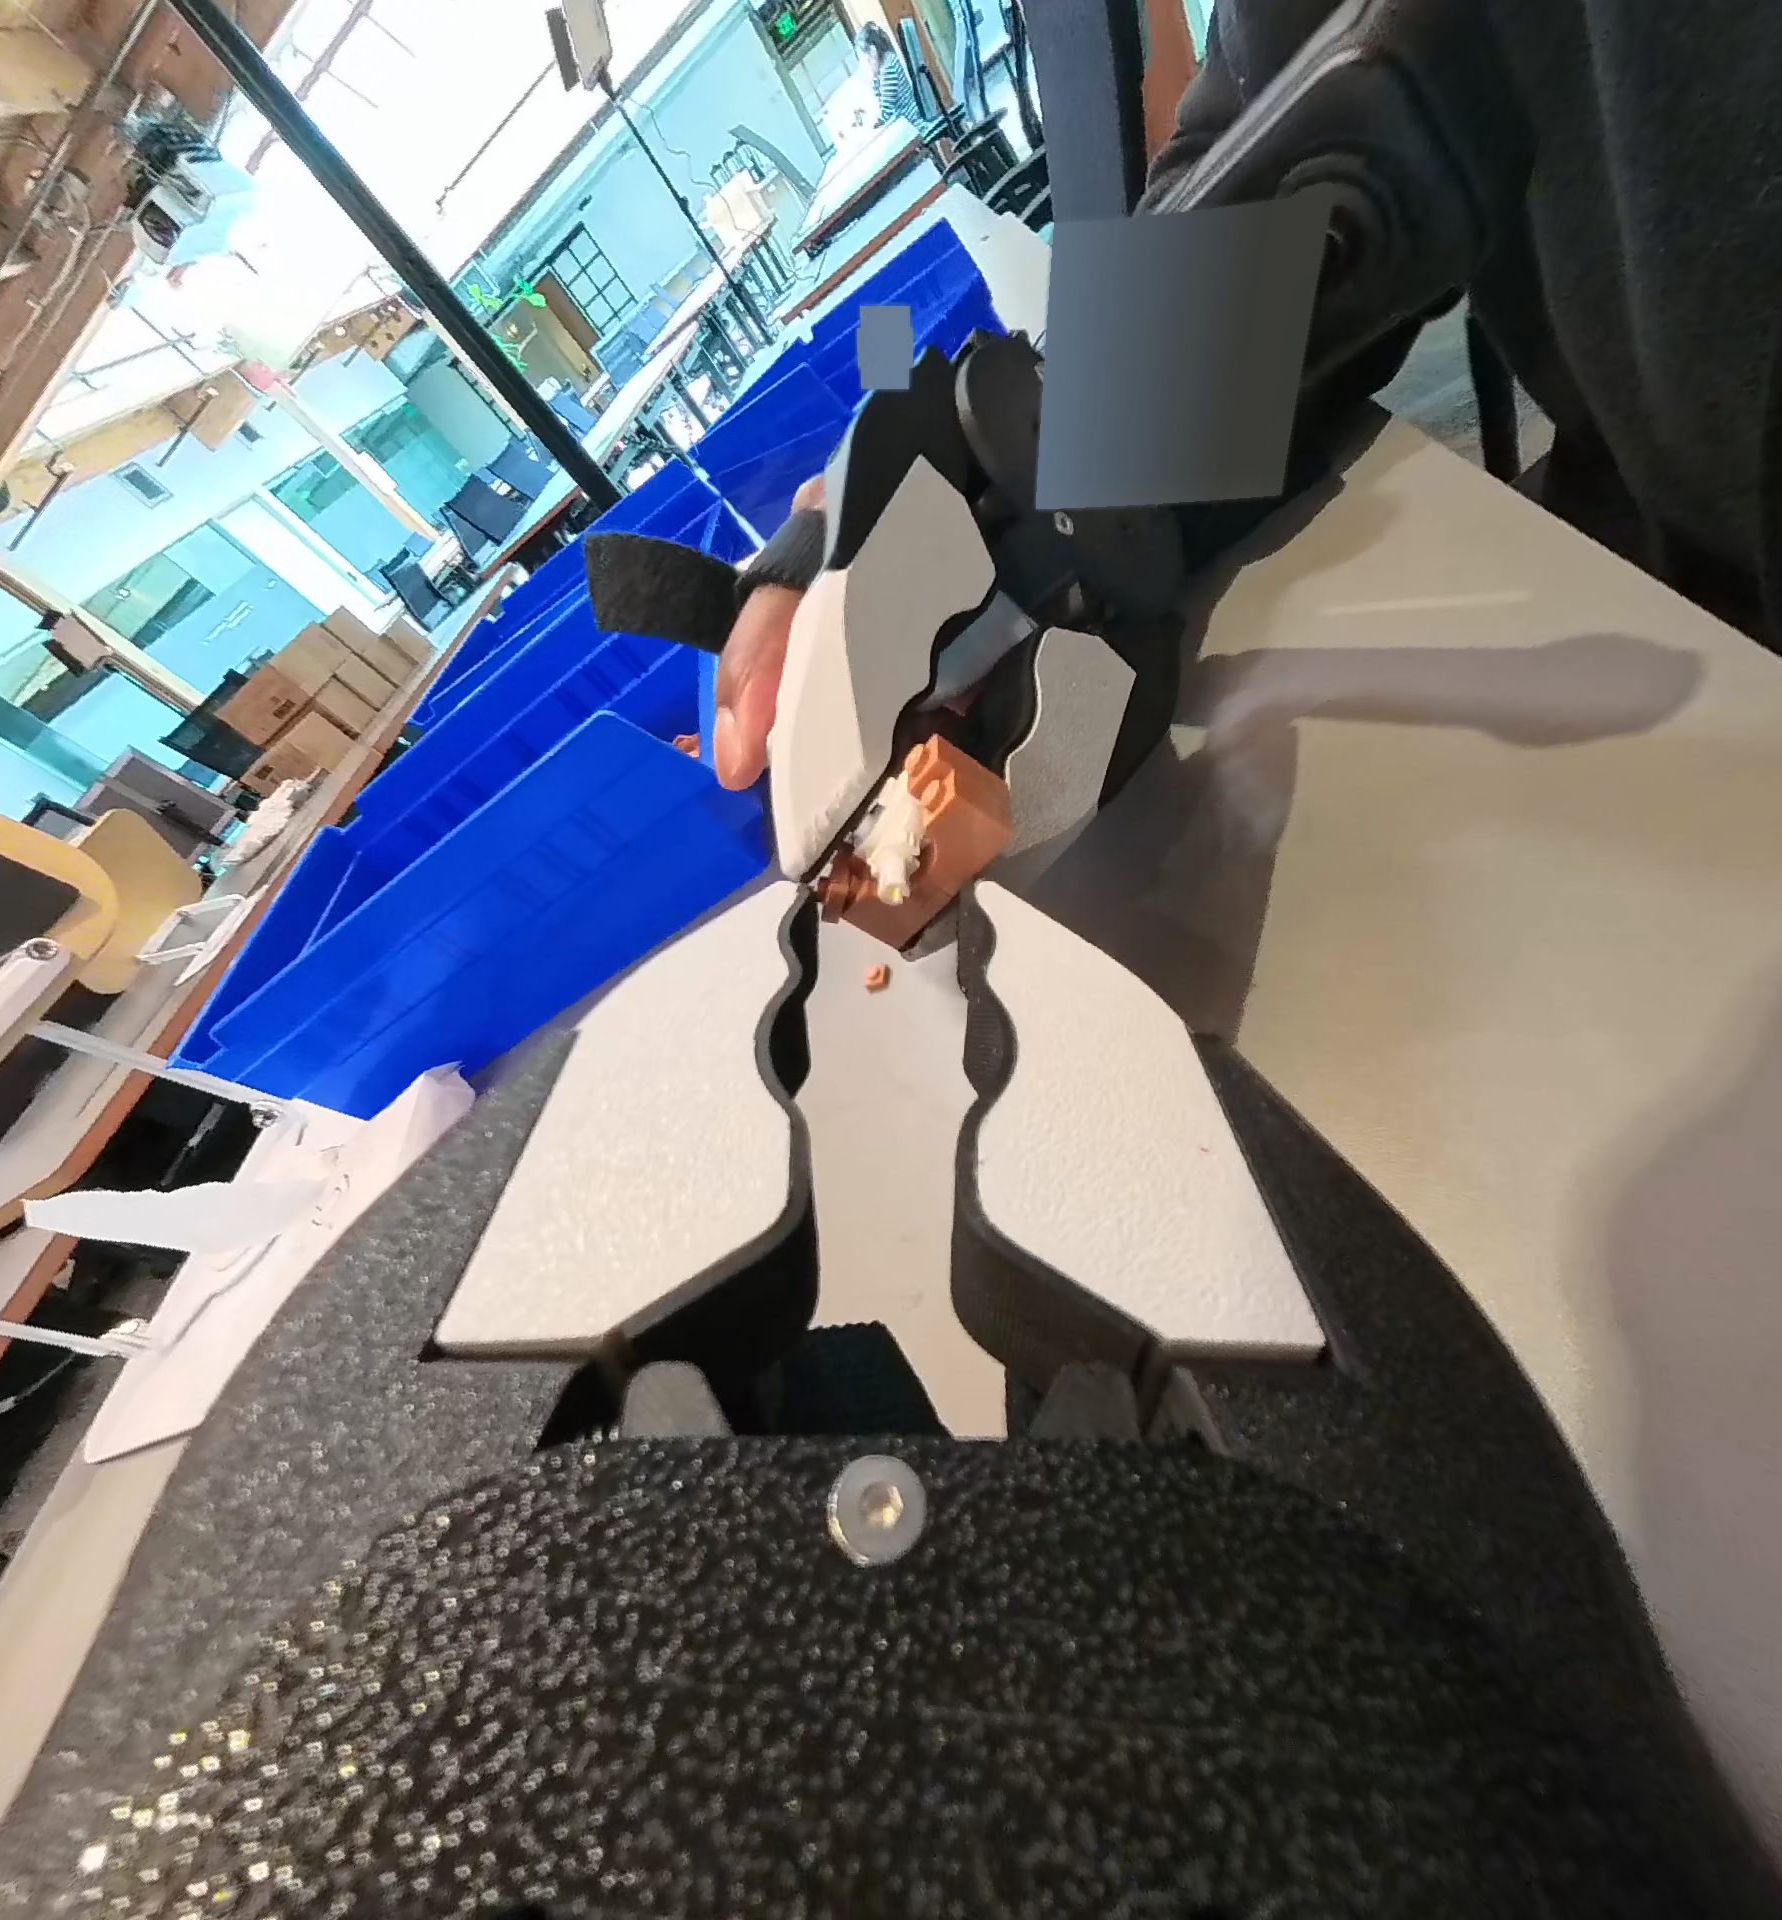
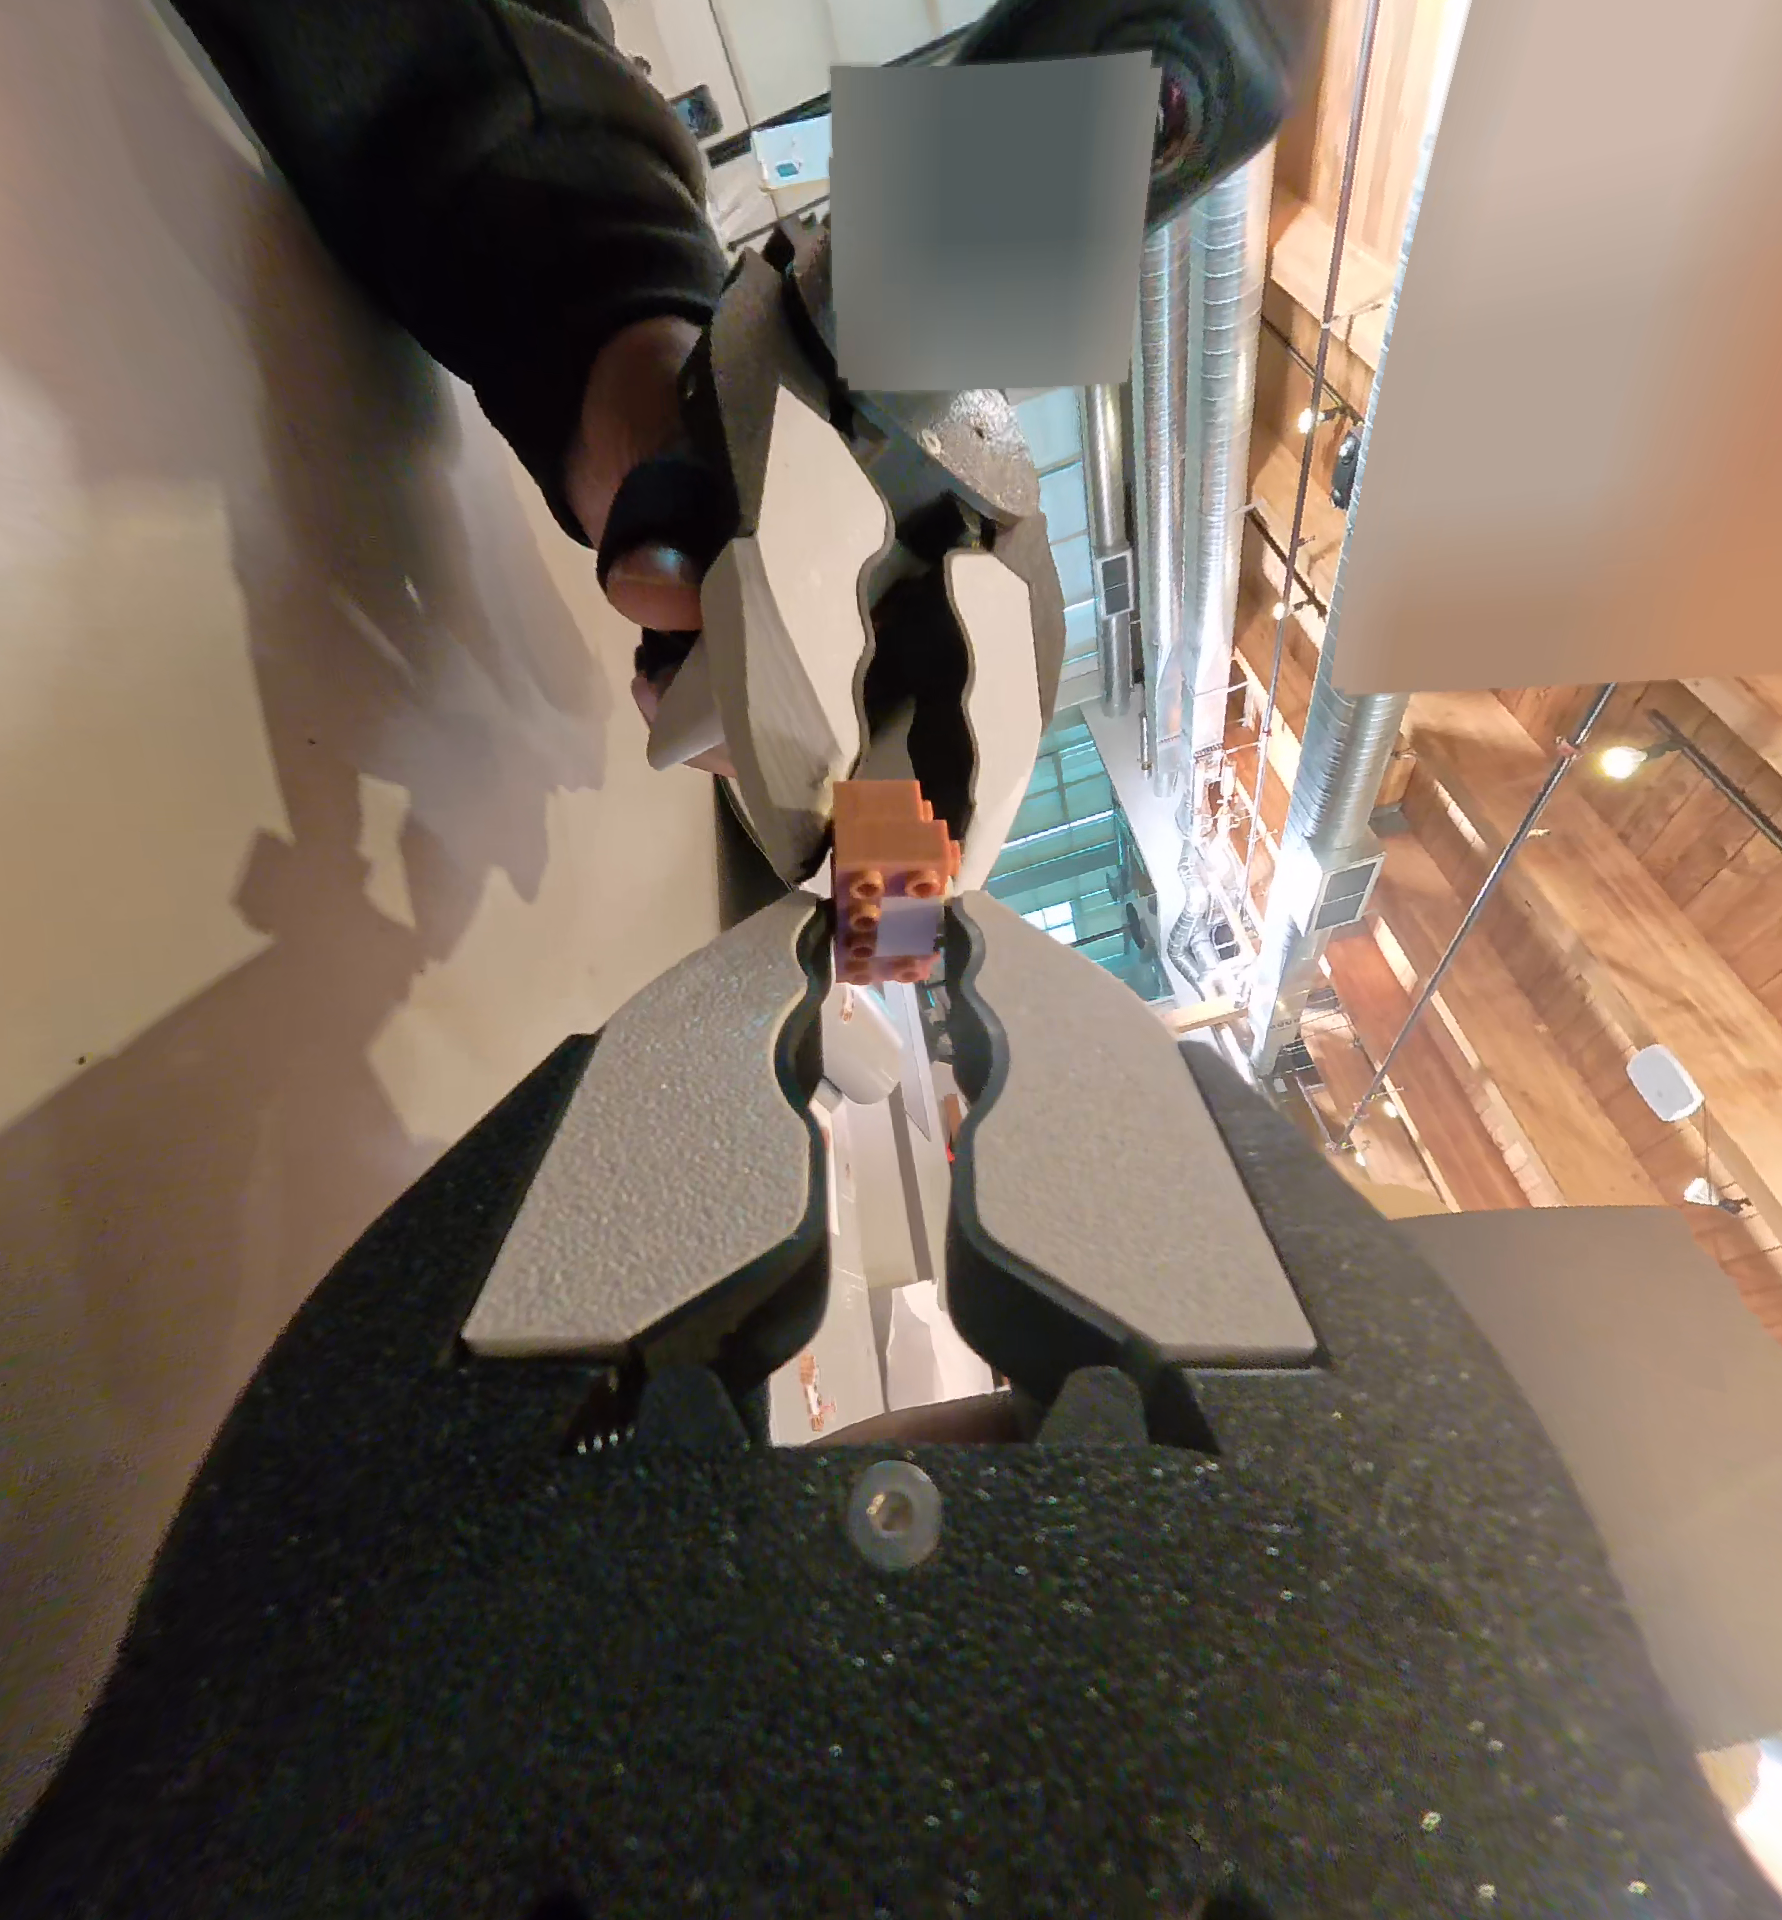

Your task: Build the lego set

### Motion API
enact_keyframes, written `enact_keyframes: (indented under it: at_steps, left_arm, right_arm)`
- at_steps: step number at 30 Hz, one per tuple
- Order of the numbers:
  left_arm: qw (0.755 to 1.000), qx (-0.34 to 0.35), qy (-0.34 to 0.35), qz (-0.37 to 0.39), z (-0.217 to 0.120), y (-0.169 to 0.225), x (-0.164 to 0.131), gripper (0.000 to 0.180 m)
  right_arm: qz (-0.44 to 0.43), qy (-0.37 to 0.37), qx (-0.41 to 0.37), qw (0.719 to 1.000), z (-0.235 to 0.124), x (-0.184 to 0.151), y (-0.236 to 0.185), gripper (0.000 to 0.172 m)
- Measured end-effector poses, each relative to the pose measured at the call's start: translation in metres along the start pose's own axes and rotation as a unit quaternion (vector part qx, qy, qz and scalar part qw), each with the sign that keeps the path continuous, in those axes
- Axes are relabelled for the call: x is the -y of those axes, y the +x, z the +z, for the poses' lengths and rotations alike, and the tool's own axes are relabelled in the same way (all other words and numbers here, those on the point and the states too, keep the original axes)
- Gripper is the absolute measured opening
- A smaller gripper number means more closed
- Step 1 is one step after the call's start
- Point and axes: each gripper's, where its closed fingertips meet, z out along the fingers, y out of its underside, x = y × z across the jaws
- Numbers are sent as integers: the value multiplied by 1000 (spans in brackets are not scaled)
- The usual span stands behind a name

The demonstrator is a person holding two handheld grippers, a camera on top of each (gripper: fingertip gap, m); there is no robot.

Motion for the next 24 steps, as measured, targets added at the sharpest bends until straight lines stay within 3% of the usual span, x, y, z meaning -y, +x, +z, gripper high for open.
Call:
enact_keyframes:
  at_steps: [17,24]
  left_arm:
    - [998,44,15,49,-2,-7,5,21]
    - [999,33,16,40,-2,-5,4,21]
  right_arm:
    - [67,5,3,998,0,-1,6,19]
    - [55,4,4,998,0,-1,4,19]
